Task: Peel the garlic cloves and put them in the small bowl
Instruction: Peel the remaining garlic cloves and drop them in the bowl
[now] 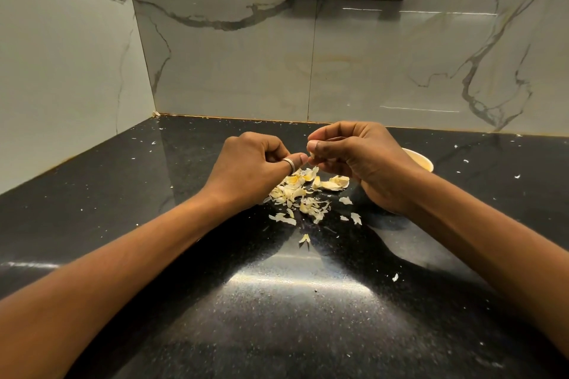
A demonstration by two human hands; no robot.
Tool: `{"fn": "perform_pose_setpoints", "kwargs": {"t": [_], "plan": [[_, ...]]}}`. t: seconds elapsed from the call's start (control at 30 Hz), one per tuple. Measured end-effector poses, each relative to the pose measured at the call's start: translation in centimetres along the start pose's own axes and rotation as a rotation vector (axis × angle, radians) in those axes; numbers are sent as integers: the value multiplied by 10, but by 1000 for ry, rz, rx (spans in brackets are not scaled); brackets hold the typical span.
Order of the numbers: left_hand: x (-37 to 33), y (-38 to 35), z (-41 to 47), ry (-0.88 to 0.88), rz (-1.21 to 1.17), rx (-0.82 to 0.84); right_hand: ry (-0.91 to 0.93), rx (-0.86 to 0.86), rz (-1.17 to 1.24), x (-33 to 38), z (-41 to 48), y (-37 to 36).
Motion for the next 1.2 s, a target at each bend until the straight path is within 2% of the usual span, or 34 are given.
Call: {"fn": "perform_pose_setpoints", "kwargs": {"t": [0.2,0.7,0.93,1.0,1.13,1.2], "plan": [[-5,-2,-4,-23,-9,40,13,-12,-26,2,0,2],[-3,1,-1,-2,114,-27,51,-17,-83,9,1,7],[-11,5,-5,-61,122,-44,121,-26,-69,26,5,17],[-12,5,-6,-61,124,-44,194,-33,-213,41,6,28],[-12,5,-7,-56,138,-42,401,-61,-911,78,9,50],[-12,4,-6,-51,144,-42,359,-72,-1024,82,10,63]]}}
Point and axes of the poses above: each hand's wrist, its own z-axis towards the middle knuckle, its own y-axis out of the back of the hand, x = y × z, the point moved 10 cm from there along z, towards the middle knuckle, and after that the axes turned 8 degrees about y, right-handed, at the moved point
